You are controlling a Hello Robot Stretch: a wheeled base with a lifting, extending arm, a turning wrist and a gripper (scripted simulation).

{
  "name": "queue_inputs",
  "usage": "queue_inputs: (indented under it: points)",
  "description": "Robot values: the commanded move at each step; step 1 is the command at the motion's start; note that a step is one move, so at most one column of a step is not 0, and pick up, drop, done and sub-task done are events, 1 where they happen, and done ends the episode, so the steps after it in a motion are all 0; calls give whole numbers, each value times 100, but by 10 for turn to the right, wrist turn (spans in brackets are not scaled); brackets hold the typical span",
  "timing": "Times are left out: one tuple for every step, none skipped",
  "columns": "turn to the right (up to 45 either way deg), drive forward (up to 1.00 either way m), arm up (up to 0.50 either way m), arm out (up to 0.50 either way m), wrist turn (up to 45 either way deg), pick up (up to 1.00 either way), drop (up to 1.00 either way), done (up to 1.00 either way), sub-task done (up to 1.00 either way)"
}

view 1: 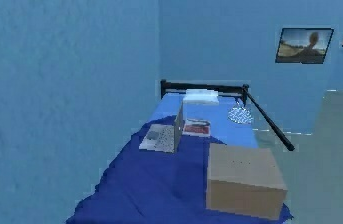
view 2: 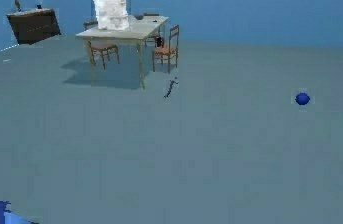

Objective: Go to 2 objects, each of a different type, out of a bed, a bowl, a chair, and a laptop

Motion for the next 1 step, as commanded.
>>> queue_inputs:
  points:
    - [0,0,0,0,0,0,0,100,0]
